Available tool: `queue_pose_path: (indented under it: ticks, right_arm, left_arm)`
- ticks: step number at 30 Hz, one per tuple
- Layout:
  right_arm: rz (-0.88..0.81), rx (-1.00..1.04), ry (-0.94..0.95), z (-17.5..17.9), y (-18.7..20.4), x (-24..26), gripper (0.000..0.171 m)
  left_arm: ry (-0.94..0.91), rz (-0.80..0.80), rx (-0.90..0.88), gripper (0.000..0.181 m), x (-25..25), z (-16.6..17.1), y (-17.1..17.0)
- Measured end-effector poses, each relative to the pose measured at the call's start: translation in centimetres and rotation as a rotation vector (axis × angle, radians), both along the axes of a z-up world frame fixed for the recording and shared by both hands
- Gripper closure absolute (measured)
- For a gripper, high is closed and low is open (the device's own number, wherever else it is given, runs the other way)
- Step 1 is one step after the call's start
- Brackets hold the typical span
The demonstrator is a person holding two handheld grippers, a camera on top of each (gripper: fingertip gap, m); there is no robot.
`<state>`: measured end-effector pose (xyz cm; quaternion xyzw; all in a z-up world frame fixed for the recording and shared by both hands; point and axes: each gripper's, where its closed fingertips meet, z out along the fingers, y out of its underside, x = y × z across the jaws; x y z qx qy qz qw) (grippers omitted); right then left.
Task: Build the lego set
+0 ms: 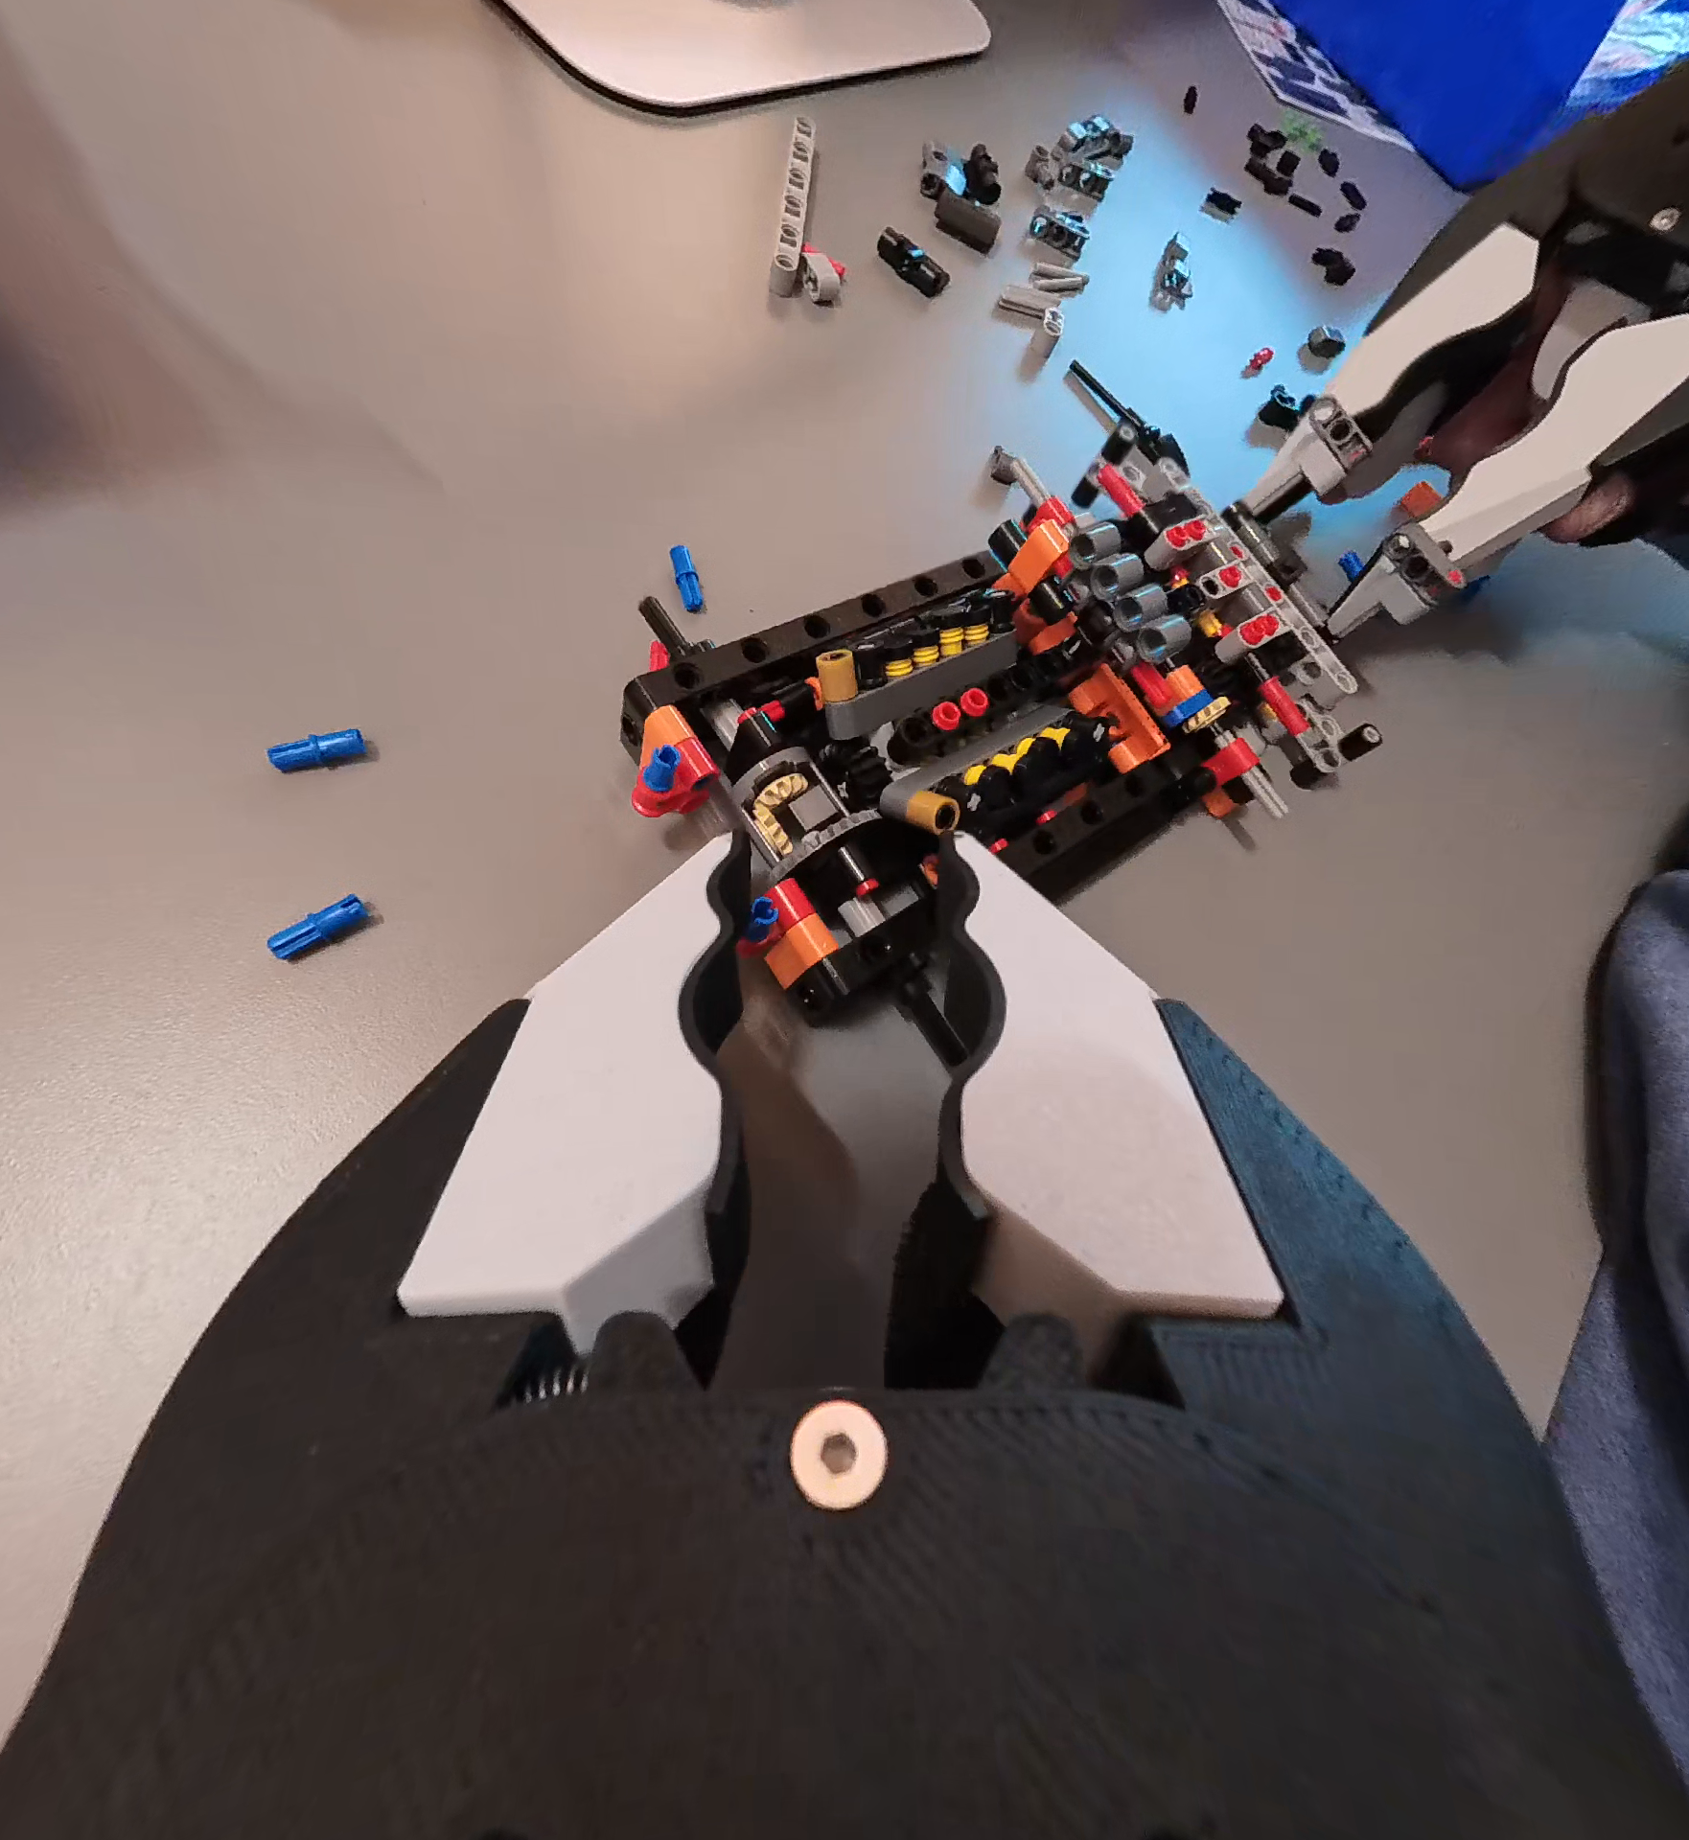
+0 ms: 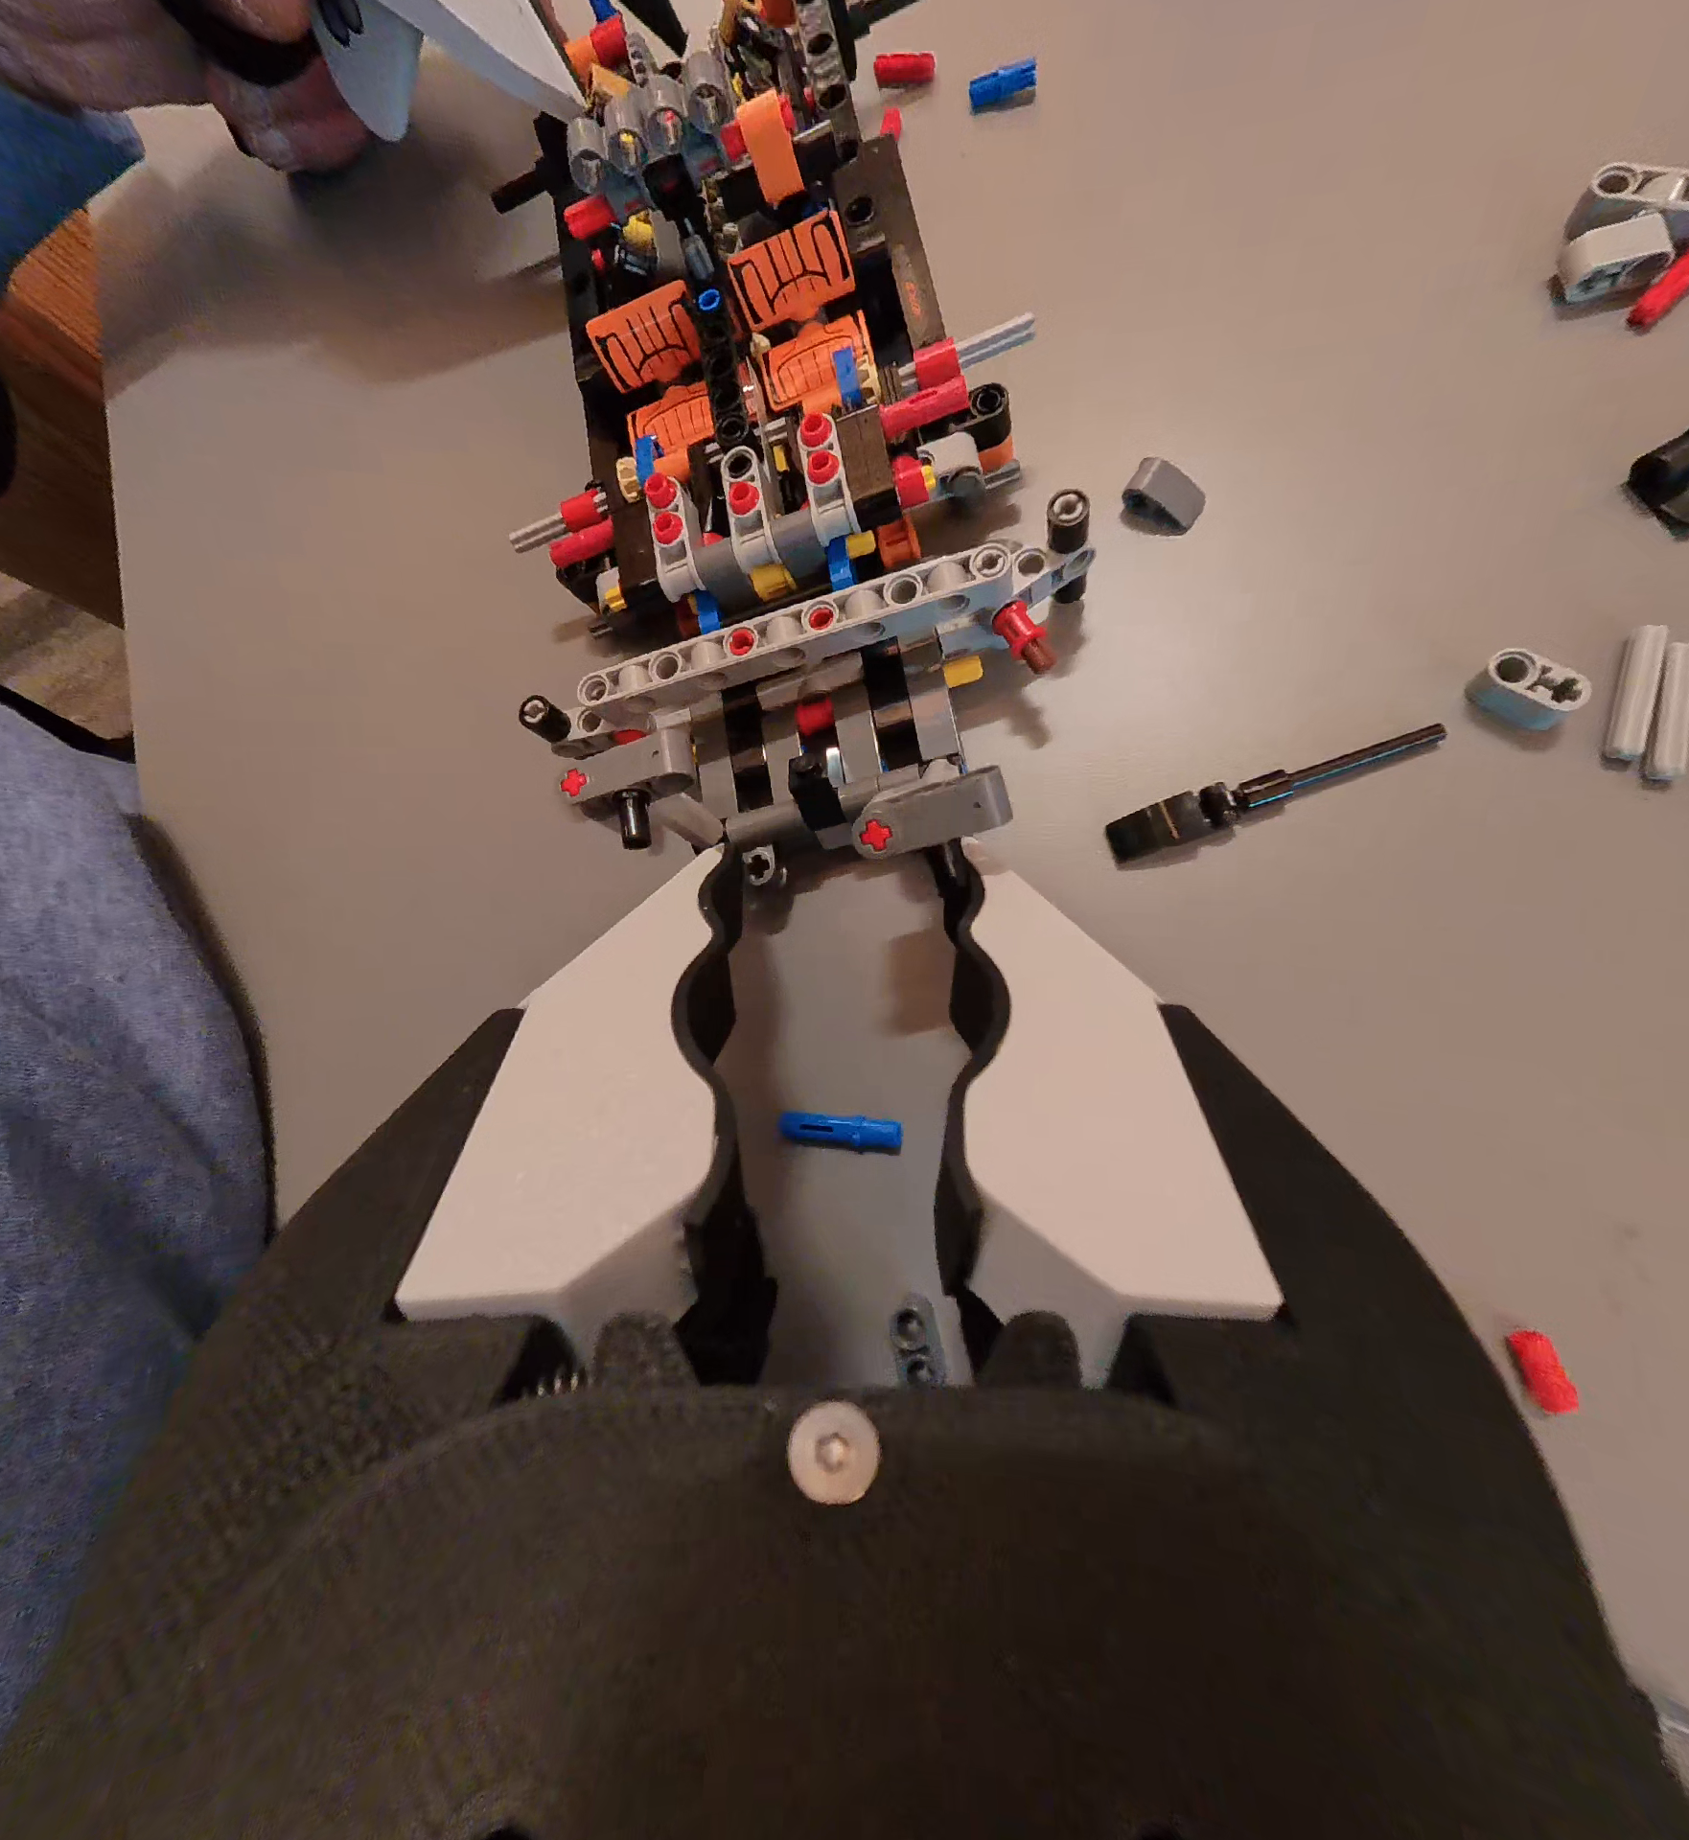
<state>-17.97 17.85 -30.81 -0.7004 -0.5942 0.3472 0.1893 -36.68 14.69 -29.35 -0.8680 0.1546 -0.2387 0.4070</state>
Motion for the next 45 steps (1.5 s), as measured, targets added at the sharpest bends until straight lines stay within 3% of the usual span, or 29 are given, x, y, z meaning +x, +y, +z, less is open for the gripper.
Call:
queue_pose_path:
  ticks: [16,17,18,20,23,35,45]
  right_arm:
    - [0.039,-0.029,0.029,0.3,-2.3,-1.3,0.137]
    - [0.045,-0.035,0.036,0.4,-2.6,-1.6,0.137]
    - [0.060,-0.058,0.059,0.7,-3.1,-2.1,0.137]
    - [0.084,-0.065,0.057,0.8,-4.2,-2.9,0.139]
    - [0.091,-0.020,0.021,0.4,-4.4,-3.6,0.140]
    - [0.119,0.020,0.039,0.7,-4.9,-6.5,0.136]
    - [0.046,0.101,0.066,3.3,-1.6,-0.8,0.131]
  left_arm:
    - [-0.016,0.006,0.013,0.152,-0.4,0.9,-3.1]
    - [-0.023,0.017,0.022,0.156,-0.6,1.1,-3.3]
    - [-0.040,0.023,0.038,0.173,-0.7,1.4,-3.4]
    - [-0.094,-0.007,0.071,0.171,0.2,2.4,-3.8]
    - [0.046,0.029,0.025,0.171,-0.8,0.6,-4.0]
    - [0.019,0.118,0.031,0.172,-4.7,0.4,-3.7]
    - [0.109,0.226,0.139,0.161,-7.1,4.5,-3.7]
